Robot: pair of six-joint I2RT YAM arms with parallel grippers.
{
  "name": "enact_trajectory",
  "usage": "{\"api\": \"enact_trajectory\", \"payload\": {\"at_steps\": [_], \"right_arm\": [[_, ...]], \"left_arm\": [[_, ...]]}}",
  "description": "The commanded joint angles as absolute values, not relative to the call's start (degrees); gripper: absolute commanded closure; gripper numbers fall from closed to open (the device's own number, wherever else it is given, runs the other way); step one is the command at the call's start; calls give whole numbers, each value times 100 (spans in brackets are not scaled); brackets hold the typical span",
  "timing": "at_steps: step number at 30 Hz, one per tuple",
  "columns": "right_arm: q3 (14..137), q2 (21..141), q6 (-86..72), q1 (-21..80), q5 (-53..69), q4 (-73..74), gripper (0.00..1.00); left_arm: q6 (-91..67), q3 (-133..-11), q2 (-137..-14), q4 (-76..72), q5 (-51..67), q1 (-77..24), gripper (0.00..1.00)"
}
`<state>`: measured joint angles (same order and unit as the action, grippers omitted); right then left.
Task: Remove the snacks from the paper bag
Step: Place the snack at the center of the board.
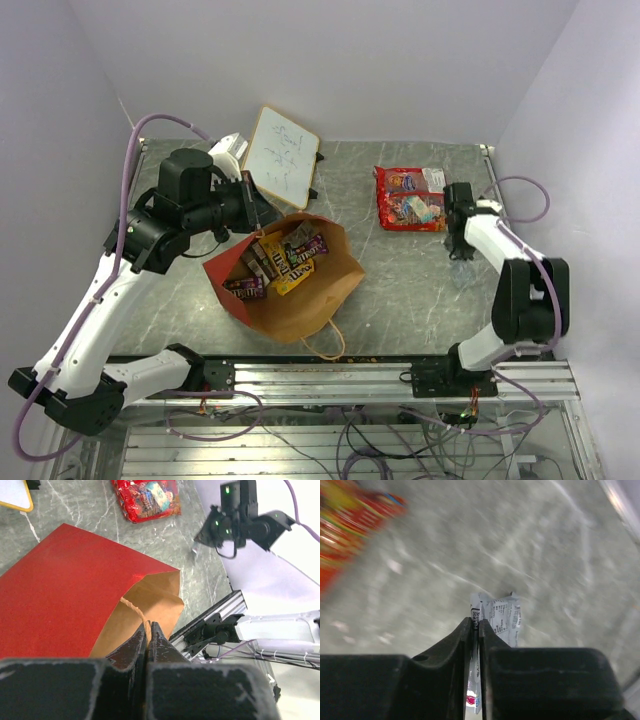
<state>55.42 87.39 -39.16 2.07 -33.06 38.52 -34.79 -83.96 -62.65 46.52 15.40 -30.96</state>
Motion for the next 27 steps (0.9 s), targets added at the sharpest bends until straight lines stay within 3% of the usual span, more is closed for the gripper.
{"api": "enact_trajectory", "payload": {"at_steps": [1,7,9,18,27], "right_arm": [[6507,9335,-4106,105,-2393,3066,83],[6494,9013,-3719,105,-1728,2290,41],[6277,8761,-3613,105,-1654,2371,36],[4789,6910,-3100,105,230,2393,35],[5030,5746,-3029,533,1699,1871,35]], "left_arm": [[-3573,-8598,-6253,4586,1860,-3129,93],[-3575,-8534,-6205,4598,1873,-3129,93],[-3576,-8492,-6175,4567,1884,-3125,93],[-3500,-8341,-6227,4199,2247,-3122,93],[-3279,-8325,-6176,3887,2602,-3135,93]]}}
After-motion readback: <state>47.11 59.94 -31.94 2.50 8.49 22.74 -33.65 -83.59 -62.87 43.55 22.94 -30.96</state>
